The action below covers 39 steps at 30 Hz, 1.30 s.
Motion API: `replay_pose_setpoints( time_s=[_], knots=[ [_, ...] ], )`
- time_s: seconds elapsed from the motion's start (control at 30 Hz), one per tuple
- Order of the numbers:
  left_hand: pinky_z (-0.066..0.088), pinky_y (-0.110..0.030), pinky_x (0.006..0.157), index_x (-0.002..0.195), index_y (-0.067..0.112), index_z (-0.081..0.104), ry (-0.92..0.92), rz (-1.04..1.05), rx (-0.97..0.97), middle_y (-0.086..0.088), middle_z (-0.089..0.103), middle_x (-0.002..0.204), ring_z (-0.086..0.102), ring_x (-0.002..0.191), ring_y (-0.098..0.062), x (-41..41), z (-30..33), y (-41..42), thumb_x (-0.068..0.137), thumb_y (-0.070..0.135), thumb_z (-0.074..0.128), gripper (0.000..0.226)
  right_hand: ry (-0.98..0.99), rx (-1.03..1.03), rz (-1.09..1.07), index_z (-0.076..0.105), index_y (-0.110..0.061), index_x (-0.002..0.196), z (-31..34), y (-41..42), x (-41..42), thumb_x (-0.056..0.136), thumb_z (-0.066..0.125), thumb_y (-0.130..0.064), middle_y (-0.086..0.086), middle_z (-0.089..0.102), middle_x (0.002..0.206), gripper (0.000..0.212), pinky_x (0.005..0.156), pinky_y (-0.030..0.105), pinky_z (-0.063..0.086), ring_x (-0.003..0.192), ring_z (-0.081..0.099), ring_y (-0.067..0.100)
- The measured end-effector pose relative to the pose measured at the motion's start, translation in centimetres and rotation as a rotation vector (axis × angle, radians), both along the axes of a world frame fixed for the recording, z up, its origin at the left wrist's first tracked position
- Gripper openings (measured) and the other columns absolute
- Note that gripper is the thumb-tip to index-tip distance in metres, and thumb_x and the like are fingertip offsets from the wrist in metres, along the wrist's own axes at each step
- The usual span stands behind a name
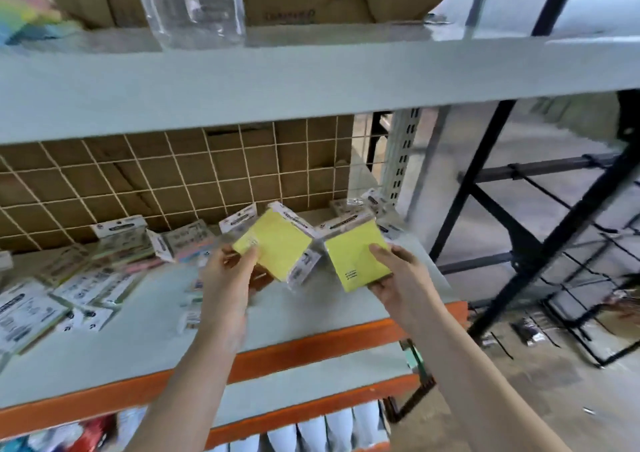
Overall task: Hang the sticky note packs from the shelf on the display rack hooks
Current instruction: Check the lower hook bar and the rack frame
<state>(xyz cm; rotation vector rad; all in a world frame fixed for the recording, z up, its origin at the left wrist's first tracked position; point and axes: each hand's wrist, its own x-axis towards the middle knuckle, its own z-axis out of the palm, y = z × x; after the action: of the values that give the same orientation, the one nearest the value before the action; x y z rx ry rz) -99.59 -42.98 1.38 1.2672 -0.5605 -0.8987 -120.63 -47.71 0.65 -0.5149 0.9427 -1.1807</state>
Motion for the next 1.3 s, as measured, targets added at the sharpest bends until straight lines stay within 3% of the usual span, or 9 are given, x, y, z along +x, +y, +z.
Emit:
replay_pose_setpoints(
  time_s=[0.2, 0.37, 0.47, 0.57, 0.73, 0.9, 1.03, 1.1, 1.3],
  knots=[
    [0.058, -0.034, 0.058, 0.093, 0.008, 0.054, 0.395, -0.334, 0.009, -0.011, 0.070, 0.076, 0.071, 0.066, -0.024, -9.7, -0.1, 1.2, 0.087, -0.015, 0.046, 0.025, -0.015, -0.006, -0.015, 0.054, -0.011, 0.078, 0.6, 3.3, -9.1, 0.088, 0.061, -0.001, 0.011, 0.066, 0.073, 0.016, 0.048, 0.024, 0.052, 0.059, 0.068, 0.019],
    [0.059, -0.033, 0.056, 0.086, 0.013, 0.055, 0.337, -0.372, 0.014, -0.006, 0.070, 0.069, 0.069, 0.062, -0.020, -17.3, 0.0, 2.9, 0.083, -0.017, 0.048, 0.031, 0.021, -0.152, -0.097, 0.066, -0.007, 0.100, 1.7, 6.9, -16.4, 0.090, 0.055, 0.001, 0.009, 0.071, 0.078, 0.017, 0.051, 0.029, 0.053, 0.065, 0.067, 0.021],
    [0.058, -0.031, 0.056, 0.091, 0.011, 0.056, 0.269, -0.432, 0.028, -0.007, 0.071, 0.075, 0.070, 0.064, -0.020, -21.6, -0.2, 3.9, 0.081, -0.016, 0.050, 0.030, 0.073, -0.198, -0.150, 0.070, -0.013, 0.096, 2.0, 8.7, -20.3, 0.092, 0.053, -0.001, 0.008, 0.071, 0.083, 0.022, 0.061, 0.036, 0.051, 0.072, 0.064, 0.023],
    [0.060, -0.037, 0.066, 0.093, 0.011, 0.059, 0.224, -0.554, 0.036, -0.010, 0.072, 0.084, 0.070, 0.071, -0.024, -26.6, -0.3, 4.7, 0.082, -0.014, 0.050, 0.029, 0.196, -0.230, -0.245, 0.068, -0.015, 0.084, 2.5, 10.0, -23.5, 0.094, 0.054, -0.007, 0.005, 0.066, 0.078, 0.019, 0.070, 0.041, 0.047, 0.077, 0.058, 0.025],
    [0.057, -0.036, 0.068, 0.106, 0.011, 0.061, 0.252, -0.761, -0.015, -0.012, 0.072, 0.100, 0.071, 0.087, -0.027, -35.3, 0.8, 5.9, 0.090, -0.003, 0.050, 0.023, 0.406, -0.226, -0.406, 0.058, -0.015, 0.101, 2.4, 11.5, -28.9, 0.098, 0.051, -0.021, 0.007, 0.061, 0.097, 0.010, 0.089, 0.049, 0.047, 0.094, 0.055, 0.027],
    [0.059, -0.034, 0.072, 0.116, 0.009, 0.057, 0.281, -0.889, -0.001, -0.018, 0.069, 0.110, 0.070, 0.091, -0.029, -41.5, 2.6, 6.6, 0.093, 0.002, 0.048, 0.025, 0.432, -0.264, -0.504, 0.054, -0.014, 0.107, 2.7, 12.4, -34.1, 0.099, 0.047, -0.023, 0.000, 0.058, 0.093, 0.013, 0.057, 0.020, 0.048, 0.078, 0.055, 0.009],
    [0.053, -0.046, 0.090, 0.115, 0.004, 0.056, 0.280, -0.969, 0.042, -0.024, 0.064, 0.116, 0.062, 0.108, -0.037, -45.8, 4.0, 6.1, 0.098, 0.012, 0.043, 0.023, 0.468, -0.257, -0.550, 0.051, -0.017, 0.108, 3.5, 12.7, -37.8, 0.100, 0.046, -0.025, 0.002, 0.058, 0.099, 0.012, 0.075, 0.045, 0.053, 0.091, 0.057, 0.019],
    [0.051, -0.046, 0.094, 0.120, 0.007, 0.056, 0.253, -1.007, 0.048, -0.021, 0.065, 0.118, 0.060, 0.113, -0.036, -47.7, 4.5, 5.5, 0.099, 0.024, 0.042, 0.031, 0.512, -0.267, -0.569, 0.050, -0.018, 0.108, 3.9, 12.7, -39.6, 0.100, 0.047, -0.025, 0.006, 0.059, 0.104, 0.012, 0.078, 0.048, 0.050, 0.097, 0.059, 0.025],
    [0.058, -0.033, 0.066, 0.108, 0.019, 0.060, -0.009, -1.057, -0.025, -0.005, 0.073, 0.096, 0.071, 0.085, -0.019, -52.7, 5.0, 1.7, 0.075, 0.050, 0.057, 0.046, 0.497, -0.349, -0.592, 0.048, -0.016, 0.116, 4.8, 11.2, -43.9, 0.095, 0.055, -0.015, 0.008, 0.062, 0.111, 0.022, 0.087, 0.061, 0.049, 0.106, 0.061, 0.030]
  ],
)
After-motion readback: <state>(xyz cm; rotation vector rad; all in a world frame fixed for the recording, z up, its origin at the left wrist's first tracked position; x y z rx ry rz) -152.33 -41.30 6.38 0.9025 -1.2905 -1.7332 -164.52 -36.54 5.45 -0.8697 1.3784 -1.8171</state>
